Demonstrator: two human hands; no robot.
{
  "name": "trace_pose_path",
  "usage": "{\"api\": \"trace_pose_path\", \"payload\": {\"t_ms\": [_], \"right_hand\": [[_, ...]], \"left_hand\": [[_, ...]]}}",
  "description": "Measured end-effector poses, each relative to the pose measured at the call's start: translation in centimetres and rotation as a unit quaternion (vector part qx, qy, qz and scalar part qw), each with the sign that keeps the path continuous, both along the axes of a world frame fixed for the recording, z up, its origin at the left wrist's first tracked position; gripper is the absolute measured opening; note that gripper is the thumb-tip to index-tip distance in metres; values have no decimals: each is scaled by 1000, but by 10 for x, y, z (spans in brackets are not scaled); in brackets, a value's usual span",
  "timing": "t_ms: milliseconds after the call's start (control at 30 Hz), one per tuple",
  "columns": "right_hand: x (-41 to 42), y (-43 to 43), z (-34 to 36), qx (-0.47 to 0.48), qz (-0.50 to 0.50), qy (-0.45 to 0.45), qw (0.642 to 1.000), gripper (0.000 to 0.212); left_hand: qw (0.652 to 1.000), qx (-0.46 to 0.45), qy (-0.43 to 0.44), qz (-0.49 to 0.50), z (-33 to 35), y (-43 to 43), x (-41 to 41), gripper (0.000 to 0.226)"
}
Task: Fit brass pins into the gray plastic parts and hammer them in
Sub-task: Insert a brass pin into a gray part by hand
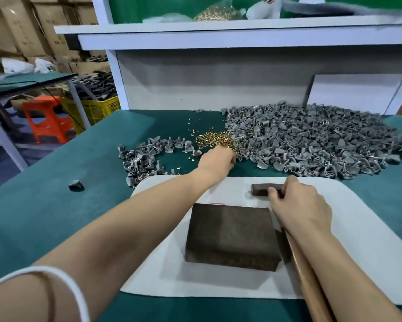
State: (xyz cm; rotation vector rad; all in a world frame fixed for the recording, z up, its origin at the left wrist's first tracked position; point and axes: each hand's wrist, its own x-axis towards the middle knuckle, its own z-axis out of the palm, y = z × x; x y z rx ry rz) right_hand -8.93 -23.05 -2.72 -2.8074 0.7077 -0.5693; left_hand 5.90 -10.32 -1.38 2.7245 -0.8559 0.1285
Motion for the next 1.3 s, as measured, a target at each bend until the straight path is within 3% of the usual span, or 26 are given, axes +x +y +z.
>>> {"api": "trace_pose_path", "payload": {"t_ms": [200,367,500,567,667,733,833,900,967,1067,1133,1200,1300], "right_hand": [[-1,0,2,11,-4,7,1000,29],[-1,1,3,20,-9,0,1000,29],[-1,3,6,82,65,-147,984,15],[-1,7,9,120,139,-219,958,14],[-2,12,11,118,205,-273,932,18],[-3,12,11,107,214,-303,922,15],[-3,10,11,84,218,-317,919,10],[-3,12,11,67,229,-310,920,9],[-3,16,11,67,243,-307,918,9],[-5,19,13,89,235,-321,913,14],[-6,19,14,117,217,-317,916,19],[-6,17,14,135,205,-304,921,19],[-4,19,12,151,205,-289,923,19]], "left_hand": [[1000,19,-13,-17,1,1,-5,23],[998,-43,34,-11,3,10,-9,17],[986,-159,55,-10,10,9,-27,13],[960,-257,106,-21,16,0,-45,7],[896,-374,232,-55,24,-11,-71,17],[861,-421,279,-66,26,-12,-79,19],[839,-446,305,-58,26,-6,-82,19],[856,-422,293,-64,26,1,-83,20],[896,-367,234,-84,27,10,-81,18],[964,-253,35,-69,37,33,-61,12],[987,-142,-69,38,42,61,-31,19],[987,-15,-66,144,36,93,1,27],[976,117,37,180,17,125,18,26]]}}
